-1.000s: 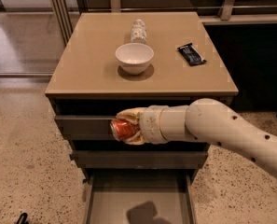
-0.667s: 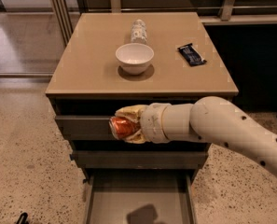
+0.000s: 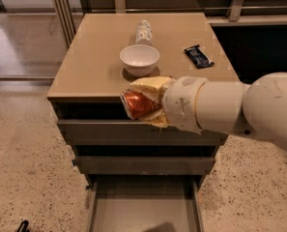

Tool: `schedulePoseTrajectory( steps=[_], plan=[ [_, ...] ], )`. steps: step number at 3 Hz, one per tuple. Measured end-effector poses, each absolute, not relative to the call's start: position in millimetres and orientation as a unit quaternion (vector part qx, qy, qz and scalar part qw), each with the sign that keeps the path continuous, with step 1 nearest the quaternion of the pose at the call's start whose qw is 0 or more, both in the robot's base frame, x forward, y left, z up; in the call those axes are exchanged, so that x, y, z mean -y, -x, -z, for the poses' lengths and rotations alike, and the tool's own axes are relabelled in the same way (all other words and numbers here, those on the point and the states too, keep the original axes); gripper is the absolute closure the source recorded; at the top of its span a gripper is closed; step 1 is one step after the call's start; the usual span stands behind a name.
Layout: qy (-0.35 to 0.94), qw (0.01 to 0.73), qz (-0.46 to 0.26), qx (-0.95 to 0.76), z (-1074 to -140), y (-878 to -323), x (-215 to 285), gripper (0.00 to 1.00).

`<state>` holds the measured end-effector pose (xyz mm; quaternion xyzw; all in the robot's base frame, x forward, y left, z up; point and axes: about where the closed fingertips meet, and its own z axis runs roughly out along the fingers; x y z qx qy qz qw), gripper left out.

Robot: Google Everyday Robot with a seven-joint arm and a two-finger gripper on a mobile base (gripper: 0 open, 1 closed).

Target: Pick coke can from bottom drawer and place on counter

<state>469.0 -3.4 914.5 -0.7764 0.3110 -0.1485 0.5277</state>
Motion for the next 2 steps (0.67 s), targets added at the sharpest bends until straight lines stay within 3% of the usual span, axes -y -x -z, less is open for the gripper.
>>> schedulePoseTrajectory(
  steps=[2],
  plan=[
    [0.729, 0.537, 0.236, -0.353, -996.9, -514.2, 57.9, 1.0]
  ],
)
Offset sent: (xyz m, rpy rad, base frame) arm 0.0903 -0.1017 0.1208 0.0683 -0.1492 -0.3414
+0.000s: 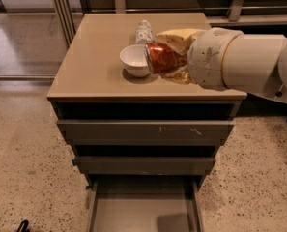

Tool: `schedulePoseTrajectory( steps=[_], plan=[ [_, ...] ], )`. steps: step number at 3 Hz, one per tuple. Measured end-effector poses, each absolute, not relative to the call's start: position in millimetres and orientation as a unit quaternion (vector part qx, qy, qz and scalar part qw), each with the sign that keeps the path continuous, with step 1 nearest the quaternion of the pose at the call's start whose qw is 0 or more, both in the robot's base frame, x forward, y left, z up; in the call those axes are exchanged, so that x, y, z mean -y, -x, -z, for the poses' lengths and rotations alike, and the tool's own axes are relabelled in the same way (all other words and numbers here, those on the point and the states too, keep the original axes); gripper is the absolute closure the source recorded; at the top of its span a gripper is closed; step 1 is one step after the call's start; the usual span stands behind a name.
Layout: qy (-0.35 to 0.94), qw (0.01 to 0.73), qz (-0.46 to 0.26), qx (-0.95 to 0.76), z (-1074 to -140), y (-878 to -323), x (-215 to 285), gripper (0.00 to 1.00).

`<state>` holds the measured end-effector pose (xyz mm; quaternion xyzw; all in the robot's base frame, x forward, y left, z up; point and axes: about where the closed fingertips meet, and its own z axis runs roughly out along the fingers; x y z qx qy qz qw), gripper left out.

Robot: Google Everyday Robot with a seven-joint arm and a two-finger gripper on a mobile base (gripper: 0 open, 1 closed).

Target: Pick coke can from bottom drawer and place on counter

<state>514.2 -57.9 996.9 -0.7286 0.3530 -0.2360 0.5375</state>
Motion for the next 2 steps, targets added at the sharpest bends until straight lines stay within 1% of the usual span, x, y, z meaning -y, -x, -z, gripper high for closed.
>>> schedulePoseTrajectory(
  steps=[1, 2],
  plan=[
    [0.729, 0.535, 0.242, -0.352, -999.5, -516.2, 58.5, 1.0],
    [0.73, 0.518, 0.287, -0.341, -1024.1, -539.2, 74.3, 1.0]
  ],
)
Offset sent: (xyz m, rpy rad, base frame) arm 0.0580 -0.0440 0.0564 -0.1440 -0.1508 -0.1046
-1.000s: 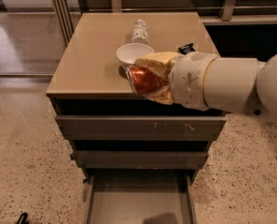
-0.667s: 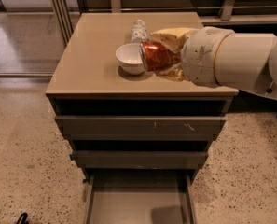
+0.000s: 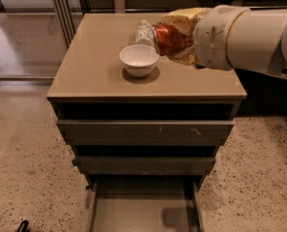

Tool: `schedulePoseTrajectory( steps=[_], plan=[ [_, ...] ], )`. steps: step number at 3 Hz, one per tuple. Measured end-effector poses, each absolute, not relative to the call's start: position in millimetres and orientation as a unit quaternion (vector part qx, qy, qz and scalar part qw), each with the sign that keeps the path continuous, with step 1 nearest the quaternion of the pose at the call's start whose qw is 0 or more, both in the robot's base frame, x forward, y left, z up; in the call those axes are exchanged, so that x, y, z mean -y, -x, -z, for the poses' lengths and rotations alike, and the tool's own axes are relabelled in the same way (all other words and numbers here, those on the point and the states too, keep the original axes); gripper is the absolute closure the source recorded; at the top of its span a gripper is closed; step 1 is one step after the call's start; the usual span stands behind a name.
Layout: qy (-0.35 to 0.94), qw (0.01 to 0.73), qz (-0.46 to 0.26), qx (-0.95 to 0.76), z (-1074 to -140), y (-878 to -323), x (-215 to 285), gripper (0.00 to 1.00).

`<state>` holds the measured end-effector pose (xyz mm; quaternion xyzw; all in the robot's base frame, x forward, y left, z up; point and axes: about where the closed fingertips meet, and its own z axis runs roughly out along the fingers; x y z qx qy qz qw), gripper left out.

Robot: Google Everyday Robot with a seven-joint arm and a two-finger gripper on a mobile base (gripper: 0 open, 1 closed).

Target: Pick coke can from bottom drawer and place on counter

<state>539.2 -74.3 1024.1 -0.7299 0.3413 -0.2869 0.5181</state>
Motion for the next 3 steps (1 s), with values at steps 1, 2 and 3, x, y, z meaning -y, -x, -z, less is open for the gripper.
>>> schedulePoseTrajectory(
  steps=[1, 2, 3],
  plan=[
    [0.729, 0.497, 0.313, -0.353, -1038.9, -569.6, 97.5, 1.0],
    [0.722, 0.479, 0.305, -0.396, -1022.1, -594.9, 122.8, 1.0],
    [0.715, 0.469, 0.274, -0.44, -989.4, -611.3, 135.3, 1.0]
  ],
)
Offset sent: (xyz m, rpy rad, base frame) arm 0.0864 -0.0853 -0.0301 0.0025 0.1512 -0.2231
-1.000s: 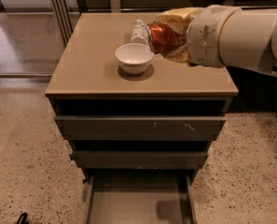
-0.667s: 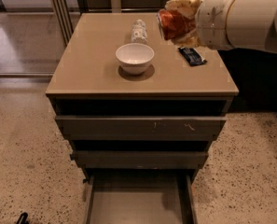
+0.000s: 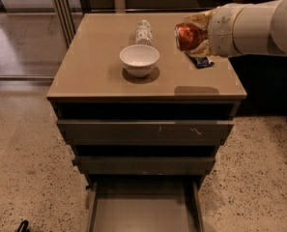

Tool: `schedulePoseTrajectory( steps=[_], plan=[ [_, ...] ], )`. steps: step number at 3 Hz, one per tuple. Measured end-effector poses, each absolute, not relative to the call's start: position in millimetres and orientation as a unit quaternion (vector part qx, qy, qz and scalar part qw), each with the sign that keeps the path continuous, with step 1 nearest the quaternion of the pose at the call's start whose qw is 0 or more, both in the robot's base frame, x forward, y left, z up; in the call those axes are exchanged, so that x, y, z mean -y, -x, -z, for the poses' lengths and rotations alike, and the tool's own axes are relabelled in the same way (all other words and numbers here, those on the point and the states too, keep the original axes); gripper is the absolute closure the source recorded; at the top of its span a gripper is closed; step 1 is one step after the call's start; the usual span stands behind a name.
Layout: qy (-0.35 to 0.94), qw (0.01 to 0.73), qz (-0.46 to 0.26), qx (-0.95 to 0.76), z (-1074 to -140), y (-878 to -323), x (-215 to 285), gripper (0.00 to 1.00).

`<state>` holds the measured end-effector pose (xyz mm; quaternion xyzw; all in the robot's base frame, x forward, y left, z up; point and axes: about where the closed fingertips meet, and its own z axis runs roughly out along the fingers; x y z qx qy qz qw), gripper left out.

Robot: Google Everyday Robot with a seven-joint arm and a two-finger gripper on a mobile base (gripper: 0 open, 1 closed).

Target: Pick coke can from bottom drawer and place on counter

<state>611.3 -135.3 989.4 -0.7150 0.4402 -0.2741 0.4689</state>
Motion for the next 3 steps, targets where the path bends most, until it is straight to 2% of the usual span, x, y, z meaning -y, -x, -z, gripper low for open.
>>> schedulePoseTrajectory(
  steps=[1, 3],
  plan=[
    [0.714, 0.46, 0.241, -0.469, -961.1, -624.9, 136.2, 1.0],
    [0.732, 0.445, 0.172, -0.486, -916.7, -657.8, 105.5, 1.0]
  ],
)
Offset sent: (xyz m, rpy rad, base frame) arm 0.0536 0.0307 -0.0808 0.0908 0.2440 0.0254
